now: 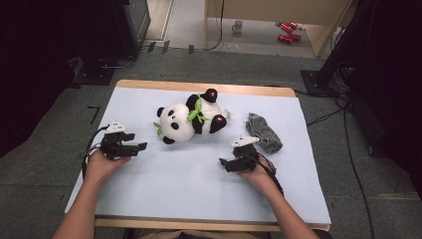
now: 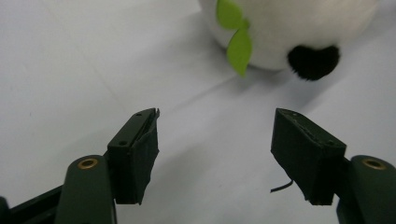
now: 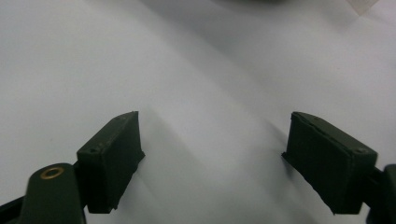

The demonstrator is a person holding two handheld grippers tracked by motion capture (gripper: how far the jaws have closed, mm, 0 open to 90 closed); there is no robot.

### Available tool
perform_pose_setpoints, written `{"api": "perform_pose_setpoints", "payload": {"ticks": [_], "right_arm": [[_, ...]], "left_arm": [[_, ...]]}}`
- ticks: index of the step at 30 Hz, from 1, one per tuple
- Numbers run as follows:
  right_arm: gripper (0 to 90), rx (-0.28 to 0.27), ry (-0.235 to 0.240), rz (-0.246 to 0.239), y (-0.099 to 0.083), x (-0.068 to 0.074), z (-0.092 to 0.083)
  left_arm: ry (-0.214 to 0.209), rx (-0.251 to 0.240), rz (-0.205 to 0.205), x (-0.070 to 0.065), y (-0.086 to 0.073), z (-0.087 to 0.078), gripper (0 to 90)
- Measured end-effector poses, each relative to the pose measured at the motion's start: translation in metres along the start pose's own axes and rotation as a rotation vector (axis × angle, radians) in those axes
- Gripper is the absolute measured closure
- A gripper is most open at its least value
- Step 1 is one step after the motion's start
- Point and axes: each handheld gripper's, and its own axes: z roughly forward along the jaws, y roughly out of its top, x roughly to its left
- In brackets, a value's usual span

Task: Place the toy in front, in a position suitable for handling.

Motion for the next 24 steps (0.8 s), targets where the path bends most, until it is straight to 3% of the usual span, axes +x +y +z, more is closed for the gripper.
{"api": "perform_pose_setpoints", "payload": {"ticks": [2, 5, 10, 13, 16, 18, 19, 24], "right_arm": [[20.2, 0.007, 0.006, -0.003, 0.001, -0.001, 0.000], [23.1, 0.009, 0.010, -0.006, 0.001, -0.001, -0.002], [25.4, 0.005, -0.013, -0.004, 0.002, -0.003, -0.005], [28.6, -0.012, -0.024, 0.002, 0.003, -0.004, -0.008], [30.6, -0.043, -0.009, 0.025, 0.006, -0.006, -0.013], [30.6, -0.043, -0.009, 0.025, 0.006, -0.006, -0.013], [30.7, -0.007, 0.010, 0.030, 0.013, -0.010, -0.015], [30.7, -0.024, 0.023, 0.069, 0.019, -0.016, -0.021]], "left_arm": [[-0.007, -0.019, 0.030, -0.006, 0.010, -0.003, 31.9], [-0.020, -0.036, 0.029, -0.009, 0.015, -0.004, 31.5], [-0.047, 0.001, 0.027, -0.016, 0.027, 0.000, 33.8], [-0.060, -0.008, 0.029, -0.018, 0.031, 0.000, 33.9], [-0.068, -0.021, 0.043, -0.021, 0.036, 0.000, 32.7], [-0.068, -0.022, 0.049, -0.022, 0.038, -0.001, 32.7], [-0.061, -0.023, 0.060, -0.024, 0.041, 0.001, 35.4], [-0.069, -0.033, 0.078, -0.028, 0.047, 0.004, 33.5]]}}
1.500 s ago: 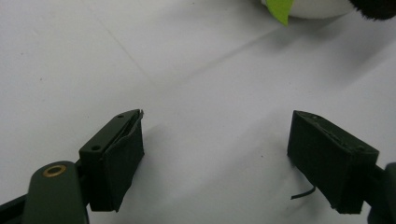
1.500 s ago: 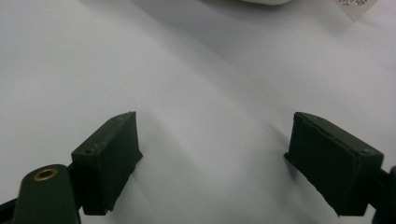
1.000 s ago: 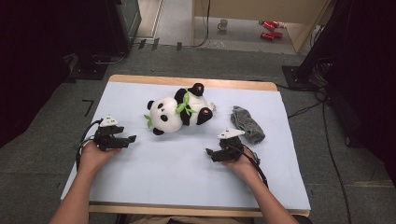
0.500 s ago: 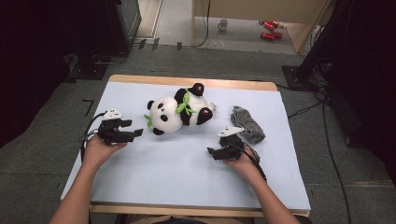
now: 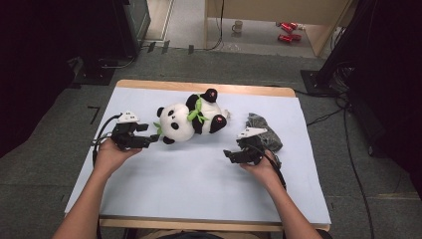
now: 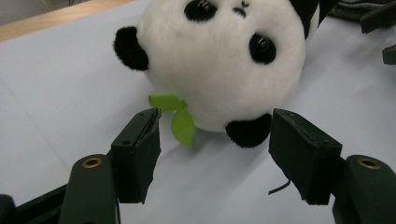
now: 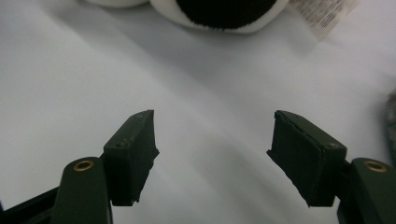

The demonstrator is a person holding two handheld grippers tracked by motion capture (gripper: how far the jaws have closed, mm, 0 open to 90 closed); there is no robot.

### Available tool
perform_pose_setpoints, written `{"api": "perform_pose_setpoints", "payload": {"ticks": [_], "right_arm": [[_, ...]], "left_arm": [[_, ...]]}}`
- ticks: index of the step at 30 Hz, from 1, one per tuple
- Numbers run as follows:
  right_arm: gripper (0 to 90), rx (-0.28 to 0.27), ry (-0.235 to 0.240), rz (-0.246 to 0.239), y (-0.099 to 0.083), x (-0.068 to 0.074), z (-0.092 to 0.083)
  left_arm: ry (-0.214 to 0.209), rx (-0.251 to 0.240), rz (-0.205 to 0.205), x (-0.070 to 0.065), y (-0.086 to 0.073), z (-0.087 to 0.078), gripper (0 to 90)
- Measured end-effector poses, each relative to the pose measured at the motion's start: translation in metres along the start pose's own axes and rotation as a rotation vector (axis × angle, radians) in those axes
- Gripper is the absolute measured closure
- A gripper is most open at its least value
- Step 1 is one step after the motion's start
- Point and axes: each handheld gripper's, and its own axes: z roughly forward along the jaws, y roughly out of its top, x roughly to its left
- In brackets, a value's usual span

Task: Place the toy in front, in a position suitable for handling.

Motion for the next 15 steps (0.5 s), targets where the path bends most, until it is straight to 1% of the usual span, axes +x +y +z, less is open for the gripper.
{"api": "perform_pose_setpoints", "payload": {"ticks": [2, 3, 7, 9, 11, 15], "right_arm": [[30.8, -0.022, -0.011, -0.003, 0.004, -0.001, -0.004], [30.9, -0.034, -0.014, 0.006, 0.005, -0.001, -0.007], [32.0, -0.049, -0.009, 0.034, 0.007, -0.004, -0.014], [33.0, -0.054, -0.012, 0.042, 0.007, -0.006, -0.016], [33.0, -0.062, -0.013, 0.043, 0.008, -0.007, -0.018], [32.8, -0.084, -0.020, 0.054, 0.011, -0.010, -0.024]], "left_arm": [[-0.010, -0.020, -0.003, -0.001, 0.004, 0.000, 33.6], [-0.014, -0.027, -0.001, -0.001, 0.006, 0.000, 33.9], [-0.030, -0.040, 0.000, -0.001, 0.014, 0.001, 35.2], [-0.029, -0.047, 0.010, -0.002, 0.018, 0.002, 34.7], [-0.041, -0.065, 0.014, -0.005, 0.022, 0.002, 35.3], [-0.069, -0.063, 0.026, -0.009, 0.030, 0.006, 35.0]]}}
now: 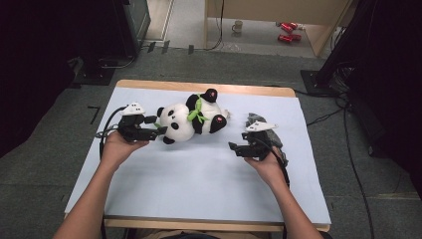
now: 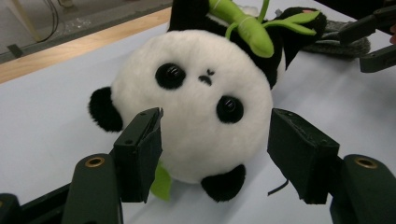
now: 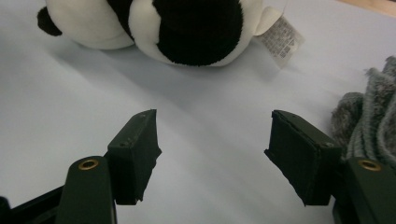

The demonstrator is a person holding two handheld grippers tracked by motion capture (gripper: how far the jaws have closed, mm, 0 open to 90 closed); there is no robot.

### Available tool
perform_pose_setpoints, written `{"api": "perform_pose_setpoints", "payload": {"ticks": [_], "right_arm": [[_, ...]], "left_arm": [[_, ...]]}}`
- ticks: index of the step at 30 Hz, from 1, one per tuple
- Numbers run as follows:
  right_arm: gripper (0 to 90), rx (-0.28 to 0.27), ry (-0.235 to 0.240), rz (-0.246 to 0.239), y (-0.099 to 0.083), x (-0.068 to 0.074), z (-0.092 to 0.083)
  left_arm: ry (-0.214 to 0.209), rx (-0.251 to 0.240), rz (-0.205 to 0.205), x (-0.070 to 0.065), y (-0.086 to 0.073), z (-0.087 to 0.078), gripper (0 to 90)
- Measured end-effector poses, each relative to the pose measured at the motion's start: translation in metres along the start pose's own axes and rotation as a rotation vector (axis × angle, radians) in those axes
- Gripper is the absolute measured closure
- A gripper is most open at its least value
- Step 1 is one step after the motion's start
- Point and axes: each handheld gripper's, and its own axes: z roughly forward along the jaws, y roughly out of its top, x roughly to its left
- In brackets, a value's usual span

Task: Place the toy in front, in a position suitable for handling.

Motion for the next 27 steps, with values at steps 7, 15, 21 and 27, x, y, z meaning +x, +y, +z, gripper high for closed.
{"api": "perform_pose_setpoints", "payload": {"ticks": [7, 15, 21, 27], "right_arm": [[33.1, -0.004, -0.013, 0.014, 0.003, -0.007, -0.007], [37.3, -0.013, -0.029, 0.033, 0.000, -0.015, -0.016], [36.2, -0.024, -0.044, 0.059, 0.000, -0.022, -0.023], [34.3, -0.045, -0.080, 0.066, 0.000, -0.028, -0.027]], "left_arm": [[-0.030, -0.012, 0.018, -0.007, 0.015, 0.009, 34.1], [-0.068, -0.005, 0.055, -0.018, 0.031, 0.024, 37.7], [-0.085, -0.004, 0.068, -0.026, 0.044, 0.036, 37.9], [-0.089, -0.005, 0.065, -0.029, 0.050, 0.054, 37.8]]}}
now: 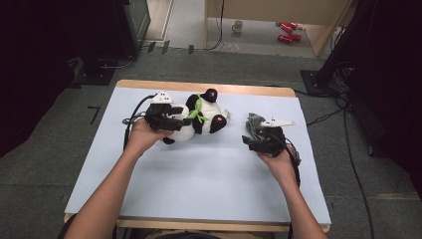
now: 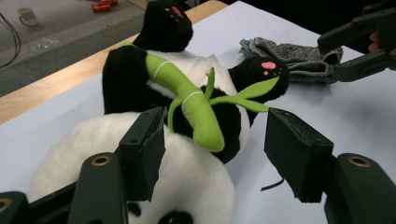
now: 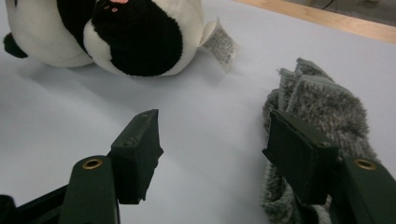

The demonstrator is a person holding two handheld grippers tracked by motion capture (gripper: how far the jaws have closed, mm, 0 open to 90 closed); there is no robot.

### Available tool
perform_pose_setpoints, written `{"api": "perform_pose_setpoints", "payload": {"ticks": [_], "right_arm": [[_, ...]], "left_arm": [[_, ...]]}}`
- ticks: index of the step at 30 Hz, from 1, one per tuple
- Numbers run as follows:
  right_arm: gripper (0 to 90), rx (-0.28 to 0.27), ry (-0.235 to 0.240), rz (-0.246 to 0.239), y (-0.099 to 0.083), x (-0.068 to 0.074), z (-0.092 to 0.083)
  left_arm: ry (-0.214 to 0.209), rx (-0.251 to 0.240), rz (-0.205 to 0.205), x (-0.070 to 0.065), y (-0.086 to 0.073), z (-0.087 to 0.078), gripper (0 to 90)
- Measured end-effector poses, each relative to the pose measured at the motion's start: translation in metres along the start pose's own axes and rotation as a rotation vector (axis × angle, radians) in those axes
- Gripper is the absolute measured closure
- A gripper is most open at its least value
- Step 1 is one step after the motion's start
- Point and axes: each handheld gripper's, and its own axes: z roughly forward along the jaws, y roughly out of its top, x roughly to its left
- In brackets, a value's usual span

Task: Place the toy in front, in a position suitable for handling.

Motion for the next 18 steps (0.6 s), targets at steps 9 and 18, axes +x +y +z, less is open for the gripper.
{"api": "perform_pose_setpoints", "payload": {"ticks": [9, 18], "right_arm": [[32.5, -0.007, -0.035, 0.017, -0.004, -0.011, -0.006], [32.5, -0.008, -0.061, 0.035, -0.008, -0.022, -0.010]], "left_arm": [[-0.015, 0.026, 0.006, 0.000, 0.005, 0.025, 34.6], [0.034, 0.034, 0.024, 0.000, 0.002, 0.039, 38.1]]}}
